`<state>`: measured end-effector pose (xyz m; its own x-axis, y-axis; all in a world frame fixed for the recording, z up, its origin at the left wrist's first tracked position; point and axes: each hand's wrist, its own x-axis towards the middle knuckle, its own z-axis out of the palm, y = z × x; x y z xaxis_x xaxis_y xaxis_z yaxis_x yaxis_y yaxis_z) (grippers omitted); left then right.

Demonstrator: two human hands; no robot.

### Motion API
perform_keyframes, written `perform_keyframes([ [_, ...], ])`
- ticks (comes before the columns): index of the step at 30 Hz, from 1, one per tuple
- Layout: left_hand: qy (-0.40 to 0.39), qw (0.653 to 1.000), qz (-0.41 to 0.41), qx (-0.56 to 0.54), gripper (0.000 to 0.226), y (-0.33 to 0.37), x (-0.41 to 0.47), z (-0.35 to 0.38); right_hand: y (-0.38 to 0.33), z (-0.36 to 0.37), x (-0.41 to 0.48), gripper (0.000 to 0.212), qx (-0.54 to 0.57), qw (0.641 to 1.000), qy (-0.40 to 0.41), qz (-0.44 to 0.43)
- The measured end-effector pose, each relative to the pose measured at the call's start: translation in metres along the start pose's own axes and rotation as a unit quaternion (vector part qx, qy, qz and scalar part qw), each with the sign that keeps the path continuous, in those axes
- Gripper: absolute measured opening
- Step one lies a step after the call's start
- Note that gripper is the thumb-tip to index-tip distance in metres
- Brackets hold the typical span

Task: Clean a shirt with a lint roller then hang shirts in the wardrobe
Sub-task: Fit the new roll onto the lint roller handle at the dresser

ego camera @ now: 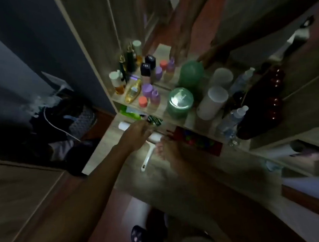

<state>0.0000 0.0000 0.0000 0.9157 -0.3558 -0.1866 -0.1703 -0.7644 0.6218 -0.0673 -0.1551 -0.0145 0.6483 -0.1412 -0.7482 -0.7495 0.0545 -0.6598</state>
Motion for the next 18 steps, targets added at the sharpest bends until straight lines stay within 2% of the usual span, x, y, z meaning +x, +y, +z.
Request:
perform_keyframes([
  [4, -0.051, 0.997, -0.06, 0.002, 0.047, -0.005, 0.02, 0.03, 0.027, 0.005, 0.018, 0.034, -0.018, 0.997, -0.017, 0.073],
  [8, -0.081, 0.994, -0.074, 0.001, 0.053, -0.012, 0.027, 0.046, 0.032, 0.017, 0.029, 0.05, 0.077, 0.988, 0.008, 0.132],
  [11, -0.07, 0.994, -0.077, 0.012, 0.052, -0.013, 0.025, 0.048, 0.033, 0.021, 0.038, 0.054, 0.059, 0.99, 0.018, 0.123],
  [16, -0.067, 0.994, -0.091, 0.006, 0.047, -0.014, 0.01, 0.044, 0.019, 0.012, 0.041, 0.042, 0.002, 0.994, 0.054, 0.099],
  [18, -0.075, 0.991, -0.108, -0.011, 0.045, -0.016, -0.001, 0.041, 0.017, 0.006, 0.043, 0.051, -0.047, 0.995, 0.059, 0.062],
])
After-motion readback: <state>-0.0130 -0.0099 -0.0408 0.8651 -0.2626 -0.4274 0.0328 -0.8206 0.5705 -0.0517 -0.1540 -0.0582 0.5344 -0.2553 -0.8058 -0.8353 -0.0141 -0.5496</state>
